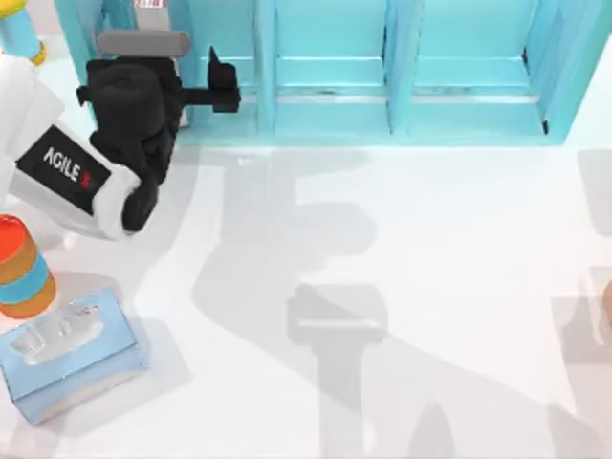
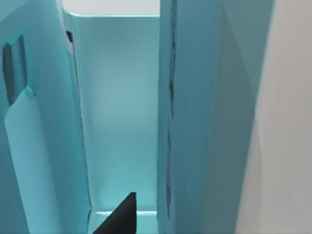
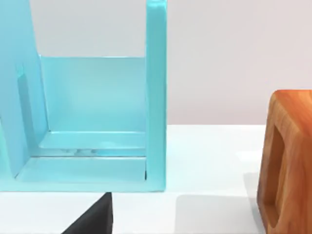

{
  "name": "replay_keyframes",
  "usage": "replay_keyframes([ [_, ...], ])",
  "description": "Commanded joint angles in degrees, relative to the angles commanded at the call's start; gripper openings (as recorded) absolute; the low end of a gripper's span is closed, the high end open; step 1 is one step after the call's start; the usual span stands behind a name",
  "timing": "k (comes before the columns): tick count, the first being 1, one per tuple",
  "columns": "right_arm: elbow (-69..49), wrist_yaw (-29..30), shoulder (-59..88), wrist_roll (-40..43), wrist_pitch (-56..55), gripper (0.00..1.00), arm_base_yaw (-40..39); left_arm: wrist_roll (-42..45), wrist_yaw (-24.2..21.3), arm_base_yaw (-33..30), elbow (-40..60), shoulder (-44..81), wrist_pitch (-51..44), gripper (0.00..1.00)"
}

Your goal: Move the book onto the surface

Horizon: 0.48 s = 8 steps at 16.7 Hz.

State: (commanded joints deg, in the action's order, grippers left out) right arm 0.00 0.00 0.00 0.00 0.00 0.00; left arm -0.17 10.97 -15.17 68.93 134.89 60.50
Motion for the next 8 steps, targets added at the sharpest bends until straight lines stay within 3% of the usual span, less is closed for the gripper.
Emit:
replay_keyframes([
  [3,0.0,0.0,0.0,0.0,0.0,1.0,0.0,0.0,0.0,0.0,0.0,0.0,0.0,1.0],
  [8,0.0,0.0,0.0,0.0,0.0,1.0,0.0,0.0,0.0,0.0,0.0,0.0,0.0,0.62],
])
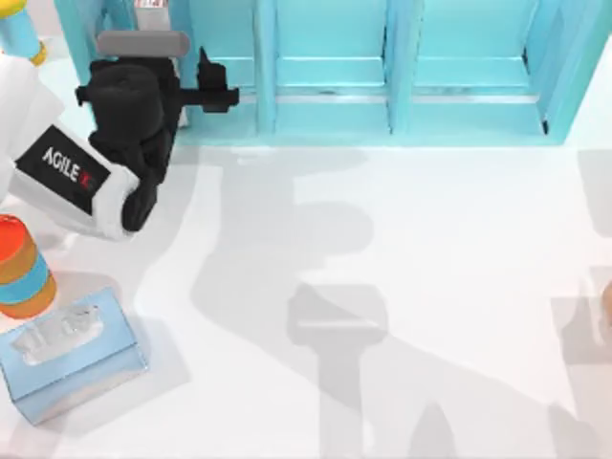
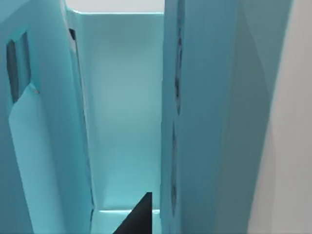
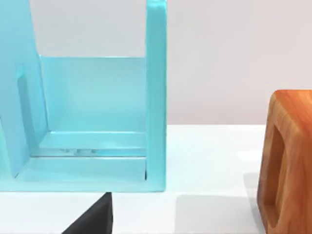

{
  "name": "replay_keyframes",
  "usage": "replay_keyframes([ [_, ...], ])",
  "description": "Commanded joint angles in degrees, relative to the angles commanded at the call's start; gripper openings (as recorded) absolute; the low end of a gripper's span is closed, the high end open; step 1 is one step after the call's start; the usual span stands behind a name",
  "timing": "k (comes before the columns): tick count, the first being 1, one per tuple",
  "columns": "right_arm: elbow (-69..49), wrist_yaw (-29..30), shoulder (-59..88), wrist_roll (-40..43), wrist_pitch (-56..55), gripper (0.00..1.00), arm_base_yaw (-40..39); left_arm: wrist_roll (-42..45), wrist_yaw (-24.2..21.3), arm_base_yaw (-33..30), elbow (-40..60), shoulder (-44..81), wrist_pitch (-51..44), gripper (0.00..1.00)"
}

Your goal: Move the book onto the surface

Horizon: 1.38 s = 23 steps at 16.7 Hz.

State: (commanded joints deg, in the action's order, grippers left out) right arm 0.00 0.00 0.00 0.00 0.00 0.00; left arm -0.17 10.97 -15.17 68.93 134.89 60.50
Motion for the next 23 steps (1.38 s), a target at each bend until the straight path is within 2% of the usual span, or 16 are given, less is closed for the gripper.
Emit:
replay_keyframes([
  [8,0.0,0.0,0.0,0.0,0.0,1.0,0.0,0.0,0.0,0.0,0.0,0.0,0.0,0.02],
  [18,0.0,0.0,0.0,0.0,0.0,1.0,0.0,0.0,0.0,-0.3,0.0,-0.1,0.0,0.0],
  [23,0.0,0.0,0.0,0.0,0.0,1.0,0.0,-0.1,1.1,-1.3,-3.1,-6.8,-4.0,0.0],
])
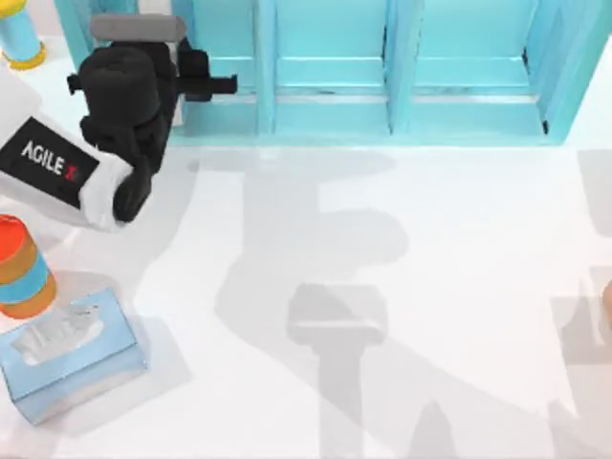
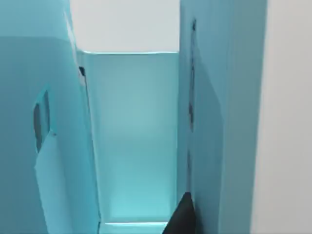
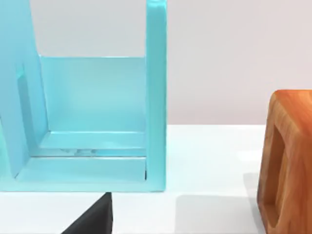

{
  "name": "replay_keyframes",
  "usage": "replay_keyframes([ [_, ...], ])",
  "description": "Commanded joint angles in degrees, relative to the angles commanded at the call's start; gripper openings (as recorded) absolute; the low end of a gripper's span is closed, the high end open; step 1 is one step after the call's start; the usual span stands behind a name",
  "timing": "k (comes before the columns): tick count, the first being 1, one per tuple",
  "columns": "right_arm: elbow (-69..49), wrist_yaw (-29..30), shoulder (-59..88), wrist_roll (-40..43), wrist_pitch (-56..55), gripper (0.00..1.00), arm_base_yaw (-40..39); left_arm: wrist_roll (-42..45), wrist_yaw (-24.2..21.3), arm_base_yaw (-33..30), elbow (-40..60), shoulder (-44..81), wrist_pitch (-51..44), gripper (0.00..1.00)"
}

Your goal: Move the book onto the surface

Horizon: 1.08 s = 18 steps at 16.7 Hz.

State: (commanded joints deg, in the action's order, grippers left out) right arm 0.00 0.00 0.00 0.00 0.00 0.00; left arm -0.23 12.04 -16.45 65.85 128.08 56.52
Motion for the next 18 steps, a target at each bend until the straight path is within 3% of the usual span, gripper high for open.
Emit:
replay_keyframes([
  [18,0.0,0.0,0.0,0.0,0.0,1.0,0.0,-0.4,6.3,-5.7,-14.2,-35.7,-20.6,0.0],
])
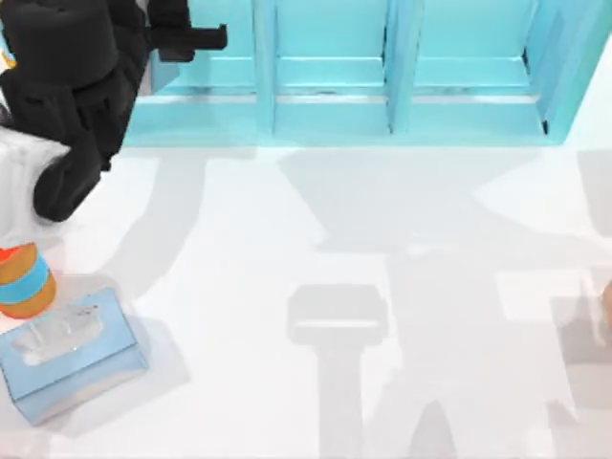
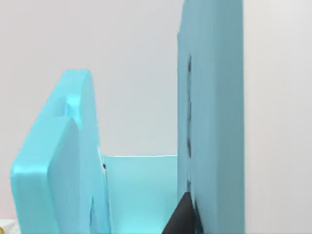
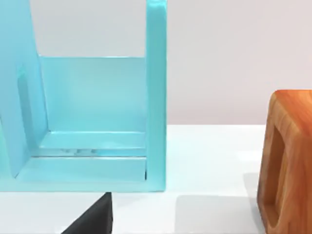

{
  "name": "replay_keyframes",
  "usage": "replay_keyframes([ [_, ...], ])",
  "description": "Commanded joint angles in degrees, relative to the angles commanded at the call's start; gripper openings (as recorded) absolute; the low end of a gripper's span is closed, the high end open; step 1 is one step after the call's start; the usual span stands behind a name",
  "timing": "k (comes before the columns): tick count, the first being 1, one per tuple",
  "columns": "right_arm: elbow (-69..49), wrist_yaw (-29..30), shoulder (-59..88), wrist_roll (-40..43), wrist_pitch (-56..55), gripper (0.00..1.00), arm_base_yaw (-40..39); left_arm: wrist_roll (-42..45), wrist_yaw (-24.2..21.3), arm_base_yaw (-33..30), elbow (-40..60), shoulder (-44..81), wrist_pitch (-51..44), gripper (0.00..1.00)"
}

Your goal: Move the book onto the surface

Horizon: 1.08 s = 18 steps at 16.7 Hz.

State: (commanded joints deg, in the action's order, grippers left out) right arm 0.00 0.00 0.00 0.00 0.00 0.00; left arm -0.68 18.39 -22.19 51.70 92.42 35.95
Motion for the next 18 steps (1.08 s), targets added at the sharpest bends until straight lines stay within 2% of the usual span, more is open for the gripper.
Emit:
replay_keyframes([
  [11,0.0,0.0,0.0,0.0,0.0,1.0,0.0,-0.4,4.1,-3.8,-9.3,-22.1,-13.5,0.0],
  [18,0.0,0.0,0.0,0.0,0.0,1.0,0.0,-0.3,4.4,-4.0,-9.9,-23.1,-14.3,0.0],
])
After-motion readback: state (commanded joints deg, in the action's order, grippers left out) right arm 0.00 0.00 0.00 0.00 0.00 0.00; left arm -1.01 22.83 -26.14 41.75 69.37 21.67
